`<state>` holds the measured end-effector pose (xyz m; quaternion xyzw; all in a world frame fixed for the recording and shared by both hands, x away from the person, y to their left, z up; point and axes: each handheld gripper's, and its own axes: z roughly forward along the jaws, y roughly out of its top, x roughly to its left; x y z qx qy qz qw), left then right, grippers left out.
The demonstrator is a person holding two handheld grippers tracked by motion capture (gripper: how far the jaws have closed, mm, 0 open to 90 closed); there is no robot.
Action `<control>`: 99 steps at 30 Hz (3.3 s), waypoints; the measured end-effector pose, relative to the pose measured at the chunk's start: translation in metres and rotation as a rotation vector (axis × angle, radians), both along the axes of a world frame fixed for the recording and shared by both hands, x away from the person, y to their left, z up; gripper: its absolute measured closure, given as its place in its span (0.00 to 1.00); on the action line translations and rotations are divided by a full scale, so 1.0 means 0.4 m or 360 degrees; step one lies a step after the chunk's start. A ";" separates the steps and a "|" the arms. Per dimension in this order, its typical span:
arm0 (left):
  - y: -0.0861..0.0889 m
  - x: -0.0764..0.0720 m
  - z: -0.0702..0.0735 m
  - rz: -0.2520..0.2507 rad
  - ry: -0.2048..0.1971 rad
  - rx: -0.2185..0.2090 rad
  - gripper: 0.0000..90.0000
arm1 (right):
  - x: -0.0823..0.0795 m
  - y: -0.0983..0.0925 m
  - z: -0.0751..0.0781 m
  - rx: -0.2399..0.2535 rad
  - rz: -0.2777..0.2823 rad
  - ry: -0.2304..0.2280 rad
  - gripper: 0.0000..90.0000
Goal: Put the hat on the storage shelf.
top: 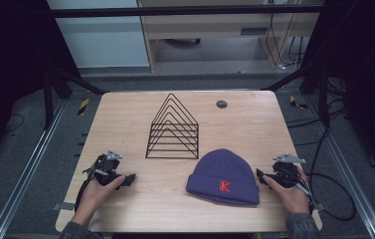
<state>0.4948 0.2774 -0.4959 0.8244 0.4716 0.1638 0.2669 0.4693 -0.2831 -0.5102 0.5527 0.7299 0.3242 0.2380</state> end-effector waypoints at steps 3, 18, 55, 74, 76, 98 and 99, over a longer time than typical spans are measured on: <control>-0.001 0.000 0.000 -0.0002 0.0004 0.0002 0.00 | 0.000 0.000 0.000 0.0001 0.0002 -0.0001 0.15; -0.009 0.001 -0.002 -0.0018 0.0003 0.0002 0.00 | 0.001 0.013 0.021 -0.0008 -0.0044 0.0087 0.19; -0.022 -0.004 -0.004 -0.0059 -0.0013 -0.0008 0.00 | 0.233 0.269 0.115 -0.0108 0.0467 0.0326 0.52; -0.026 -0.003 -0.005 -0.0072 -0.0015 -0.0013 0.00 | 0.241 0.307 0.081 -0.0051 0.0514 0.0418 0.78; -0.027 -0.003 -0.005 -0.0071 -0.0014 -0.0015 0.00 | 0.238 0.301 0.084 -0.0040 0.0530 0.0398 0.85; -0.028 -0.006 -0.004 -0.0152 -0.0014 -0.0017 0.00 | 0.046 0.246 0.300 0.0159 0.0721 -0.0081 0.89; -0.029 -0.006 -0.003 -0.0162 -0.0015 -0.0018 0.00 | 0.037 0.244 0.314 0.0161 0.0727 -0.0101 0.89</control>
